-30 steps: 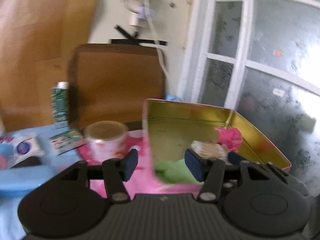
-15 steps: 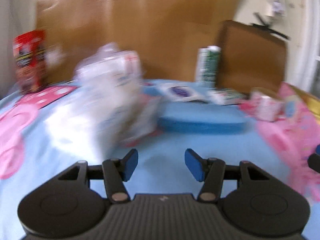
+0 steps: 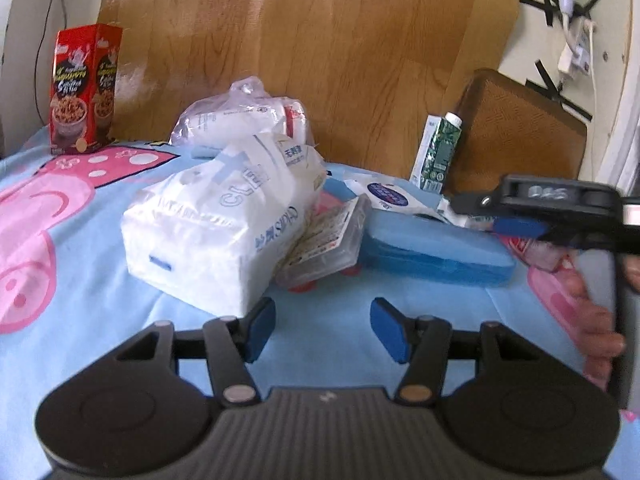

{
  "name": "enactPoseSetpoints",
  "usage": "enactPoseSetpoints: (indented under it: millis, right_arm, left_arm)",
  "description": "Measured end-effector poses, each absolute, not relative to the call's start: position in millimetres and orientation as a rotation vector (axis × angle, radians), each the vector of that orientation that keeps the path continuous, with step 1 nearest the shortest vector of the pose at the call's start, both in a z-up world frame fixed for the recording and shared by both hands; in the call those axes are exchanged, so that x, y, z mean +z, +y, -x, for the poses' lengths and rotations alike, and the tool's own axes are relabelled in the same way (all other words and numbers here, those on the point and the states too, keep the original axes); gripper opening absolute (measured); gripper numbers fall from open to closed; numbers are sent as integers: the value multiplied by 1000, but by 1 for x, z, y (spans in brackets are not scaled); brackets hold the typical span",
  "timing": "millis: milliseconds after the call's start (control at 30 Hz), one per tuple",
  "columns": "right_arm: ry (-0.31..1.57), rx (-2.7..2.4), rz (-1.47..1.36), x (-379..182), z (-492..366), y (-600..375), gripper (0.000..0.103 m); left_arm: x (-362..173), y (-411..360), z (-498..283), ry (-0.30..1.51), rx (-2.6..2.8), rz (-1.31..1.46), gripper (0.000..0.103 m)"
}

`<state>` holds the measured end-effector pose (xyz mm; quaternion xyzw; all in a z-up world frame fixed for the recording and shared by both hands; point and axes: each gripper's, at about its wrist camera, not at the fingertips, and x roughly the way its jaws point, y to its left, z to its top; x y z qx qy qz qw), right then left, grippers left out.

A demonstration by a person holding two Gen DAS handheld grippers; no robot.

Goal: Organize soft objects
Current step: 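Move the left gripper back toward the blue glasses case, then grasp the blue glasses case by its end with the left gripper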

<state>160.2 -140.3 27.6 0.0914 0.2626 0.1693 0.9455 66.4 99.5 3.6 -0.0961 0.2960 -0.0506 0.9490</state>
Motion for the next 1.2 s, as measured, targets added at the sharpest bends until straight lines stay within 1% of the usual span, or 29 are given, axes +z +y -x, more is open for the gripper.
enactPoseSetpoints:
  millis: [67,100,167,233,300,367,433,500,567,600,633,667,700,733,800,833,867,967,1033,1133,1167,1200]
  right_arm:
    - [639,350,-260,19,-181,-145,64]
    - [675,346,-290,16,-183,-148,60]
    - [676,394,-322,16,-167,-153,58]
    - [673,475,-318,15,-138,-152,59]
    - [652,563,-250,13,-108,-143,59]
    - [585,565,-100,14,-77,-127,65]
    - [493,534,61,13,-55,-109,88]
    - [458,507,159,10,-51,-90,90]
    - [490,491,178,6,-62,-78,90]
    - [504,487,171,3,-72,-72,88]
    - [523,486,162,-1,-76,-72,79]
    - [550,480,144,-4,-78,-75,67]
    - [587,483,119,-7,-85,-76,60]
    - [606,480,89,-10,-85,-79,58]
    - [608,484,58,-9,-73,-88,57]
    - [605,481,44,-7,-62,-93,57]
    - [598,476,41,-7,-53,-96,57]
    - [591,478,21,-9,-25,-104,57]
    - [579,476,8,-11,-4,-108,57]
    - [578,488,-110,-14,10,-118,57]
    - [570,484,-133,-15,14,-120,57]
    - [565,483,-147,-15,16,-121,57]
  left_arm:
    - [3,108,-64,594,-112,246,54]
    - [3,113,-64,588,-121,274,55]
    - [2,125,-64,581,-143,345,55]
    - [0,134,-66,589,-166,411,55]
    - [-2,140,-68,590,-177,450,55]
    - [-2,140,-68,589,-175,456,55]
    - [-1,137,-67,587,-164,436,55]
    - [0,133,-66,583,-152,414,55]
    - [0,132,-66,584,-144,399,55]
    - [0,132,-66,584,-141,393,55]
    - [0,131,-66,584,-140,389,55]
    - [0,131,-66,585,-142,386,56]
    - [0,130,-66,587,-146,382,56]
    - [1,129,-66,590,-147,377,58]
    - [1,126,-67,595,-169,364,66]
    - [3,124,-65,597,-194,359,73]
    - [4,121,-62,591,-216,358,77]
    - [9,109,-47,575,-302,413,84]
    - [8,86,-46,643,-376,414,84]
    - [5,50,-44,714,-418,343,81]
    - [6,40,-43,717,-425,319,76]
    - [8,31,-42,721,-417,300,75]
